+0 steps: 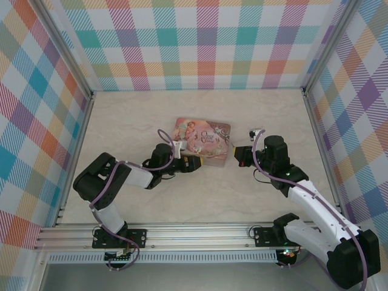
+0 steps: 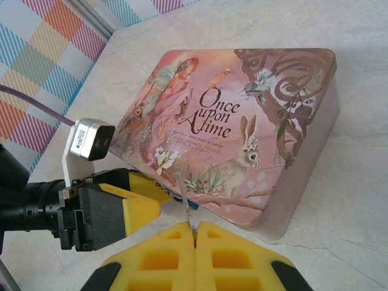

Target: Unlock a padlock with a key

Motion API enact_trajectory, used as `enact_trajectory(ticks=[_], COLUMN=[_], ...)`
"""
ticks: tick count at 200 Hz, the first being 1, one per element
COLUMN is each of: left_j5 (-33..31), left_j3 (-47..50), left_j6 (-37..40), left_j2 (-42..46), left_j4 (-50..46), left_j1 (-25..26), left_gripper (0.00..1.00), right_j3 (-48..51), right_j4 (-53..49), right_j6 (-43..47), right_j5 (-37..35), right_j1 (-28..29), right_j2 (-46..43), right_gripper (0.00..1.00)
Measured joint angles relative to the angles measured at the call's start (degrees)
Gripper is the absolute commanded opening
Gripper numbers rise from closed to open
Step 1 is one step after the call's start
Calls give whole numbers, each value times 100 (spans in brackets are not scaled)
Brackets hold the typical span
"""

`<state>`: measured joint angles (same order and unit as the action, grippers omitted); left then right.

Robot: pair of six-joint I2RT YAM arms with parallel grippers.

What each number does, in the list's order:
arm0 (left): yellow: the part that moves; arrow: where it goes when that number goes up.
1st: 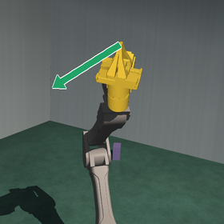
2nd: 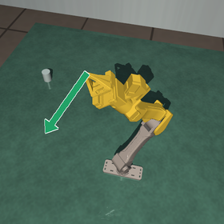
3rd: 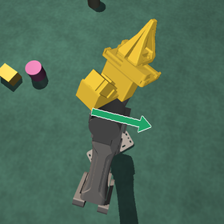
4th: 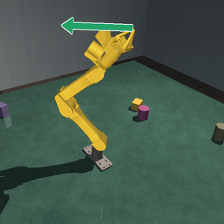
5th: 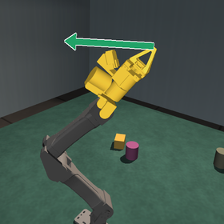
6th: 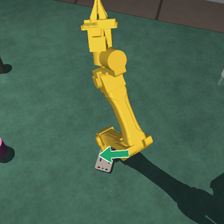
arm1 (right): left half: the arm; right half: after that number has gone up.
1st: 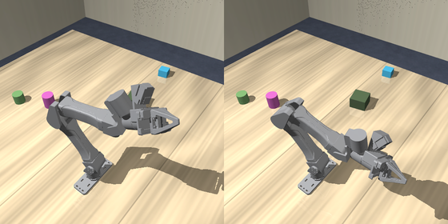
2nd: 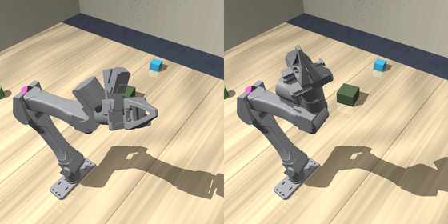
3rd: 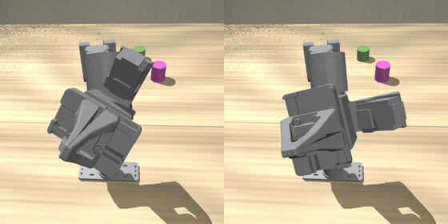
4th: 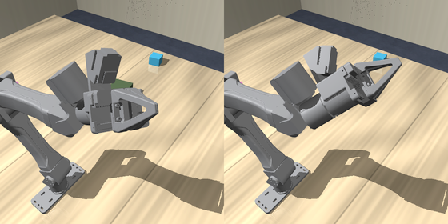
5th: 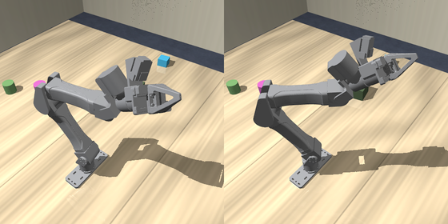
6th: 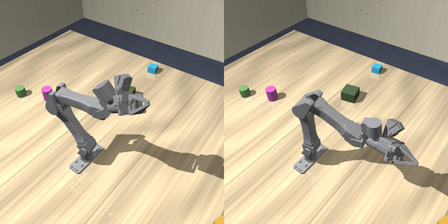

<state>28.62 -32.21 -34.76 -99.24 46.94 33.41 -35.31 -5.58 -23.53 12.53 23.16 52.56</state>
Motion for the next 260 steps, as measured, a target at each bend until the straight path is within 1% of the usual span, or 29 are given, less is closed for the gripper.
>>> enact_trajectory(ticks=[62, 78, 100, 138, 166, 189, 232, 260], left_j5=[-595, -758, -817, -817, -785, -664, -535, -472], left_j3=[-4, -7, -85, -474, -621, -566, -105, -90], left_j6=[92, 173, 278, 466, 592, 658, 750, 761], left_j2=[-66, 2, 79, 81, 81, 90, 190, 190], left_j4=[-168, -334, -494, -656, -649, -627, -638, -627], left_j1=[15, -57, -210, -546, -664, -673, -673, -673], left_gripper=[74, 75, 76, 77, 78, 79, 82, 84], right_j3=[37, 39, 39, 39, 63, 94, 109, 109], right_j4=[-2, -4, -4, -7, -44, -74, -79, -48], right_j6=[4, 2, 4, 4, 7, 7, 7, 7], right_j5=[-2, -4, -2, -4, -7, -24, -48, -44], right_j1=[0, 0, 0, 0, 0, 0, 0, 0], right_j2=[-2, -13, -55, -68, -142, -223, -212, -114], right_gripper=[6, 6, 6, 6, 6, 6, 6, 6])
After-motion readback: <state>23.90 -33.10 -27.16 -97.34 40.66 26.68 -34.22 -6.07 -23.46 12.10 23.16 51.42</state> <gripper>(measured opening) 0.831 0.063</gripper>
